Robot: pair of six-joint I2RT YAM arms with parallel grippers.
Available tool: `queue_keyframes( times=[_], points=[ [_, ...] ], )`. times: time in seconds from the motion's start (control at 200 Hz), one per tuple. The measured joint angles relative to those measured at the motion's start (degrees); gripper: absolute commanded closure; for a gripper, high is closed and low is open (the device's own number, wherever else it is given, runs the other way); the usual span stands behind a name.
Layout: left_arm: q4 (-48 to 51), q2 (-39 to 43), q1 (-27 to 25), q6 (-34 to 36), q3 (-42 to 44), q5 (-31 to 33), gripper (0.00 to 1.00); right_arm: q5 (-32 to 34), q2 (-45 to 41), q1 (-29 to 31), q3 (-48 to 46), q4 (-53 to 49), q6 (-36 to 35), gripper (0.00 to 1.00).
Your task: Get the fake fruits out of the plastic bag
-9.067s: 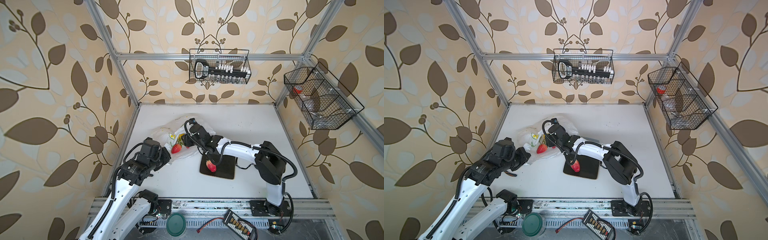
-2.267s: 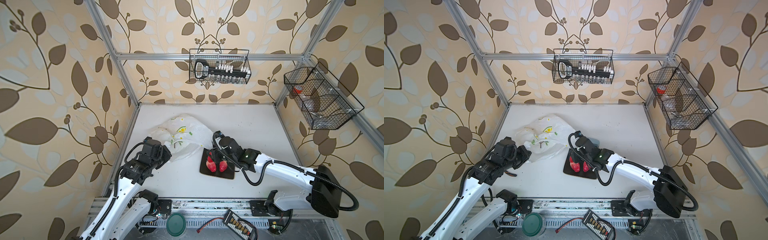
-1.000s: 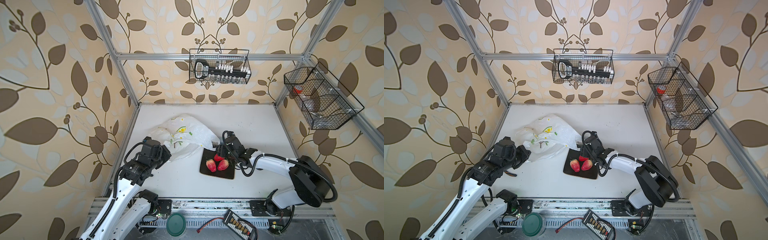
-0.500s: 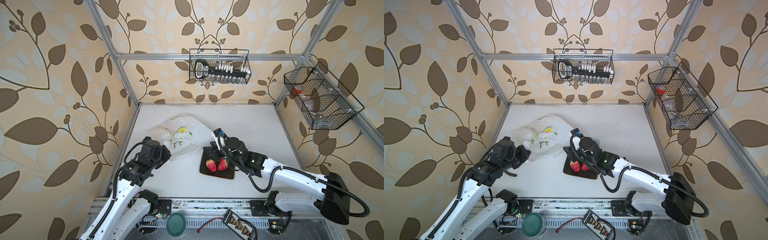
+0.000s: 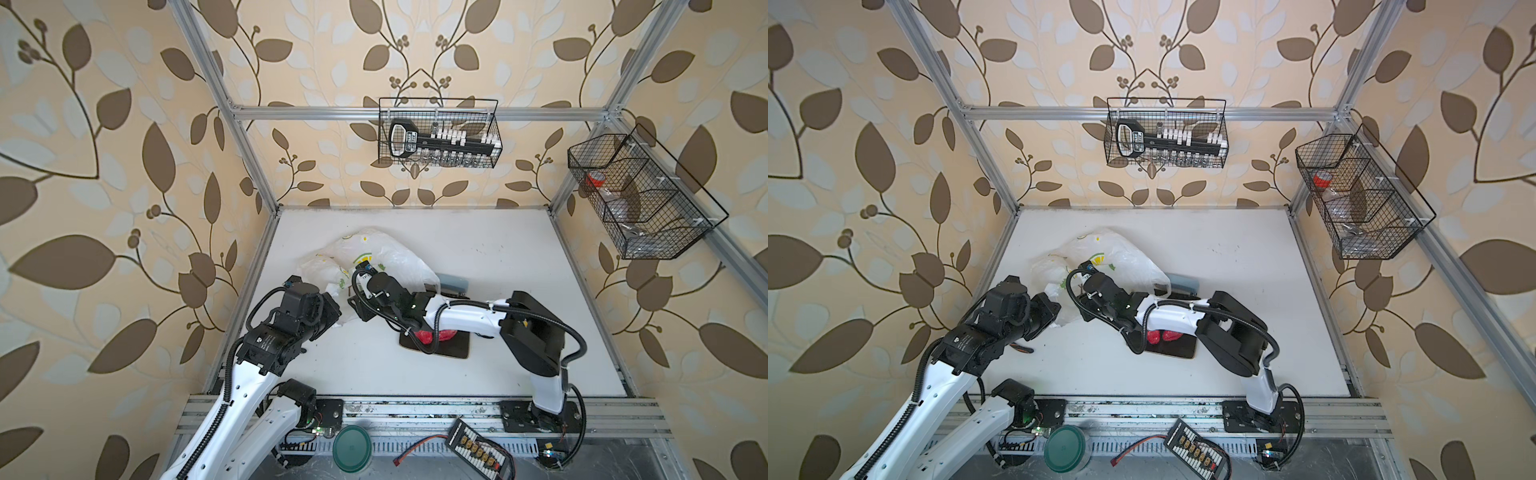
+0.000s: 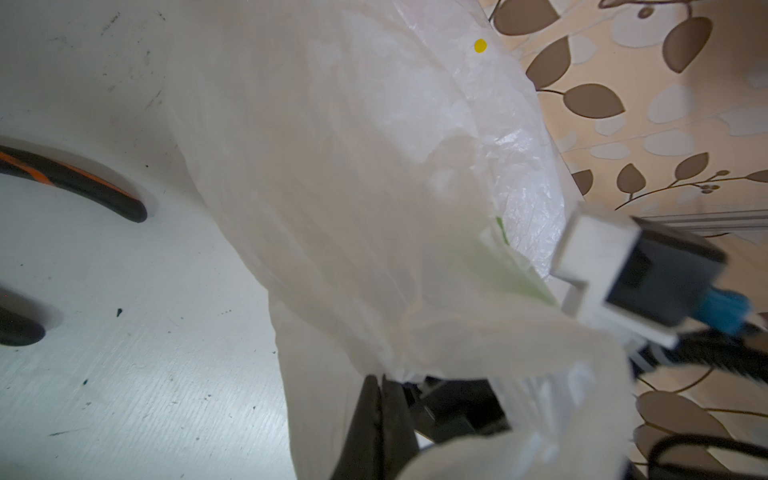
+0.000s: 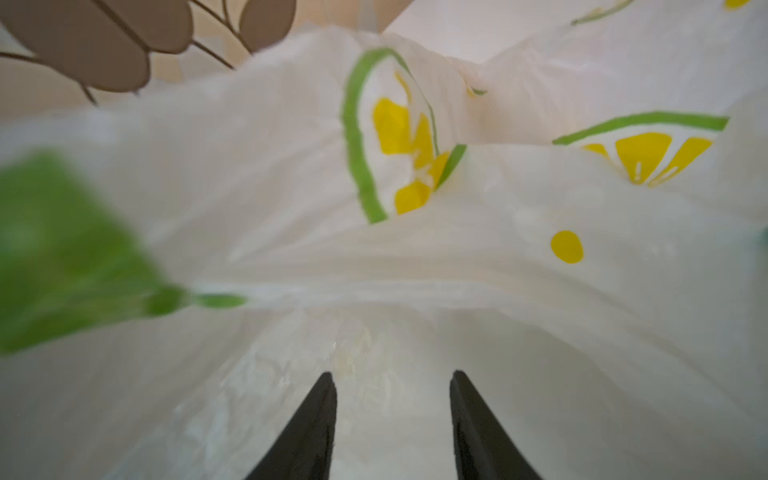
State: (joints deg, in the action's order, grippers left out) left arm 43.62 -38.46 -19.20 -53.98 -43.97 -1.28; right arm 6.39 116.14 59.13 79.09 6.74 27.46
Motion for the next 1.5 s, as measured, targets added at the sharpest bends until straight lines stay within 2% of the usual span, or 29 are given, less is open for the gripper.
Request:
queue_keyframes(
  times=[0.385,0.605,0.805,0.975,1.1,1.205,1.379,1.504],
  points=[
    [0.8,-1.1,0.0,0.0,-0.1,-0.1,1.0,8.7,15.2,-1.6,13.7,-3.4,13.1,0.5],
    [0.8,-2.1,0.0,0.0,-0.4,-0.1,1.0,13.6,20.9,-2.6,19.7,-5.2,15.4,0.4],
    [0.8,-2.1,0.0,0.1,-0.4,-0.2,1.0,15.2,24.3,-2.7,24.5,-5.0,17.3,0.29],
    [0.8,-2.1,0.0,0.1,-0.5,-0.3,1.0,16.1,27.2,-3.3,28.7,-4.6,18.6,0.28],
    [0.9,-2.1,0.0,0.2,-0.6,-0.9,1.0,16.7,29.6,-4.1,32.3,-4.6,19.7,0.37],
    [1.2,-2.1,0.0,0.3,-0.7,-1.3,1.0,17.1,30.8,-4.5,33.8,-4.5,20.6,0.5],
    [1.2,-2.0,0.0,0.4,-0.9,-1.3,1.0,16.5,31.0,-4.8,33.3,-3.6,21.2,0.69],
    [1.2,-2.0,0.0,0.4,-0.9,-1.3,1.0,14.8,29.7,-4.8,30.2,-1.4,20.8,0.78]
  ],
)
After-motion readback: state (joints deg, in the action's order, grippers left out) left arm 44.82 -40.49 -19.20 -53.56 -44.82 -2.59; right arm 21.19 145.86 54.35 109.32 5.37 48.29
